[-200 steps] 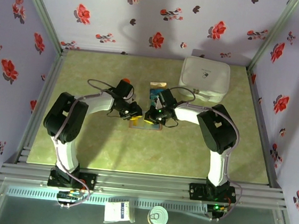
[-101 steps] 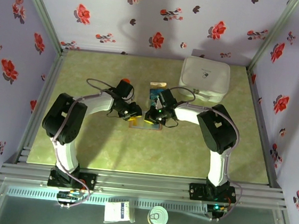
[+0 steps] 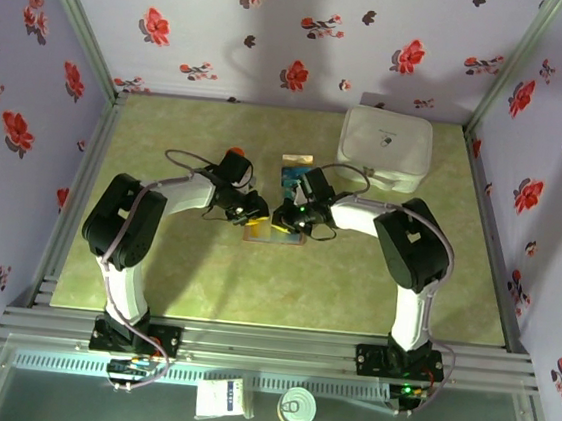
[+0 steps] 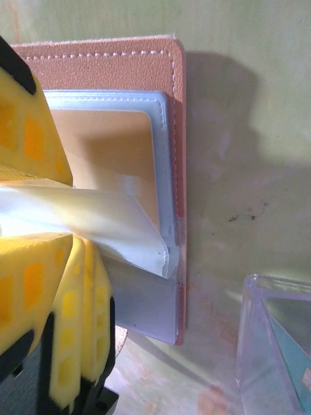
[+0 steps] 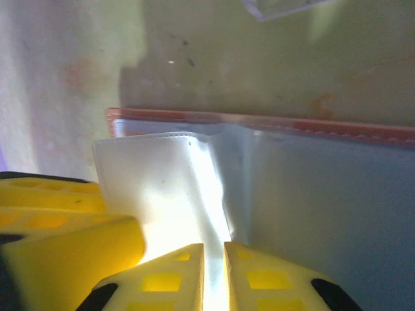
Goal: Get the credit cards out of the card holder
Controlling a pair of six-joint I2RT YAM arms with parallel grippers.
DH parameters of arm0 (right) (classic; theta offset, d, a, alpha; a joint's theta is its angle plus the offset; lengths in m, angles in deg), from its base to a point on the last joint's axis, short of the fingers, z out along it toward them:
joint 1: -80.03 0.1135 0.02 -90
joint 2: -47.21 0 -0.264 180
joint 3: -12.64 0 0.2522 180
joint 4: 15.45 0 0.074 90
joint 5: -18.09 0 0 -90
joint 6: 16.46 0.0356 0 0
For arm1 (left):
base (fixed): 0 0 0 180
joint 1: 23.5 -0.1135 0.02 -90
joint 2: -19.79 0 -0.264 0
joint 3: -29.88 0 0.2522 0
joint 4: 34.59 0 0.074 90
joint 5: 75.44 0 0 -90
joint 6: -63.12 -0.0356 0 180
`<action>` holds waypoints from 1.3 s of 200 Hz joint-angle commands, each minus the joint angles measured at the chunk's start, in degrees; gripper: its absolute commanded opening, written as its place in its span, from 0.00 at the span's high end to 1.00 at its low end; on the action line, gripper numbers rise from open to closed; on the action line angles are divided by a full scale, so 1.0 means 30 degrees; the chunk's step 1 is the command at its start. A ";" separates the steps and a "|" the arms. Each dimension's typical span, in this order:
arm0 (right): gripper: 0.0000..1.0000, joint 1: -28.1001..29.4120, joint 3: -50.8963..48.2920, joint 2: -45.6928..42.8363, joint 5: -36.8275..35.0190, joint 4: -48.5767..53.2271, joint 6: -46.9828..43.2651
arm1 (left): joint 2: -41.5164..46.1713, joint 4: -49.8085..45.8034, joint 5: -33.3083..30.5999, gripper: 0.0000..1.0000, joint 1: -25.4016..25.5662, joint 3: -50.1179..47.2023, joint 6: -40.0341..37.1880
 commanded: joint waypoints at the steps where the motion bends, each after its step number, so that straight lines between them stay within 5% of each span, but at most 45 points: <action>1: 0.81 -0.0331 -0.0073 -0.1659 -0.0685 0.0117 0.0146 | 0.0537 -0.0058 0.0365 0.74 0.0129 0.0236 0.0226; 159: 0.79 -0.3197 -0.1969 -0.7322 -0.2731 0.3859 -0.1786 | -0.4025 -0.0732 0.0354 0.54 0.3294 0.5404 0.0584; 260: 0.79 -0.3053 -0.2084 -0.7015 -0.2128 0.3570 -0.1499 | -0.2137 -0.1624 -0.0478 0.51 0.3236 0.4765 -0.0826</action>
